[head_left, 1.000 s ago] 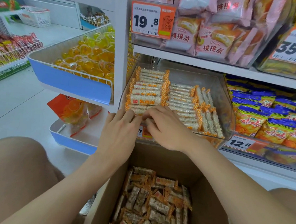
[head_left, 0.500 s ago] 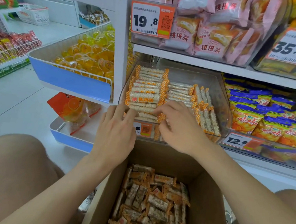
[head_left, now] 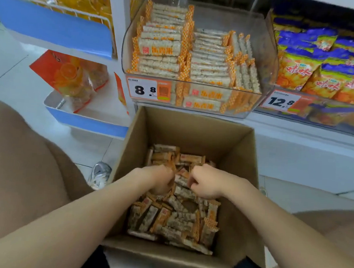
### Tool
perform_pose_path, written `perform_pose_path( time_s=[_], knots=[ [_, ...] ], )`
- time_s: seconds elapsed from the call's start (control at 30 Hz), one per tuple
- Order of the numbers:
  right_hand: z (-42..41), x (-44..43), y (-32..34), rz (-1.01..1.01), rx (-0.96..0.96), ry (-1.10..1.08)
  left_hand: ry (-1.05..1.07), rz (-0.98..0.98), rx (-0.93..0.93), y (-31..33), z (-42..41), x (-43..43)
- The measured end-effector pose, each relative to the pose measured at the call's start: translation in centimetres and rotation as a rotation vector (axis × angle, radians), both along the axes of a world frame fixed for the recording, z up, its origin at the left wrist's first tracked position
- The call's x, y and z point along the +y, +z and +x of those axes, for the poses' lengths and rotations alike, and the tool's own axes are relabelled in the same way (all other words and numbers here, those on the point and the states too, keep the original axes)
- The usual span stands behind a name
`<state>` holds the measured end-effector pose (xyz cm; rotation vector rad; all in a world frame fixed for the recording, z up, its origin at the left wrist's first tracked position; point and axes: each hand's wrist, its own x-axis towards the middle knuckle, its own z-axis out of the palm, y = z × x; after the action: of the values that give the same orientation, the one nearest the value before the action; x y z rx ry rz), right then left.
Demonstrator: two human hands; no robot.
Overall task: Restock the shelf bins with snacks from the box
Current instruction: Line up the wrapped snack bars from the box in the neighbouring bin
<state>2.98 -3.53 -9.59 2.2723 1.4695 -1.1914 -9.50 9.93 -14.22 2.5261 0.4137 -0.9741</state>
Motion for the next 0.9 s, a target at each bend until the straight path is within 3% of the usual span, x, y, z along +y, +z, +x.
perform_pose_path(
  time_s=[0.1, 0.27, 0.37, 0.43, 0.5, 0.7, 0.83, 0.9],
  knots=[
    [0.3, -0.7, -4.4, -0.019, 0.048, -0.092, 0.029, -0.042, 0.094, -4.5, -0.4, -0.2],
    [1.4, -2.7, -12.1, -0.126, 0.056, -0.245, 0.149, -0.084, 0.101, -10.1, -0.8, -0.8],
    [0.3, -3.9, -15.4, -0.212, 0.066, -0.219, 0.147, -0.042, -0.033, -12.2, -0.2, -1.9],
    [-0.5, -3.9, -16.9, -0.079, -0.010, -0.272, 0.130, -0.011, -0.190, -13.0, 0.8, -2.5],
    [-0.7, -3.6, -18.0, 0.057, -0.045, -0.372, 0.071, -0.005, -0.233, -13.8, 2.1, -2.7],
    [-0.3, -3.4, -19.7, 0.105, -0.117, -0.419, 0.021, -0.006, -0.009, -16.3, 3.9, -2.1],
    [0.0, -2.7, -20.0, 0.044, 0.105, -0.488, 0.027, 0.053, 0.021, -17.0, 3.1, -2.3],
    [-0.3, -2.6, -20.2, 0.015, 0.091, -0.429, 0.096, 0.011, 0.014, -17.1, 2.2, -2.3]
  ],
)
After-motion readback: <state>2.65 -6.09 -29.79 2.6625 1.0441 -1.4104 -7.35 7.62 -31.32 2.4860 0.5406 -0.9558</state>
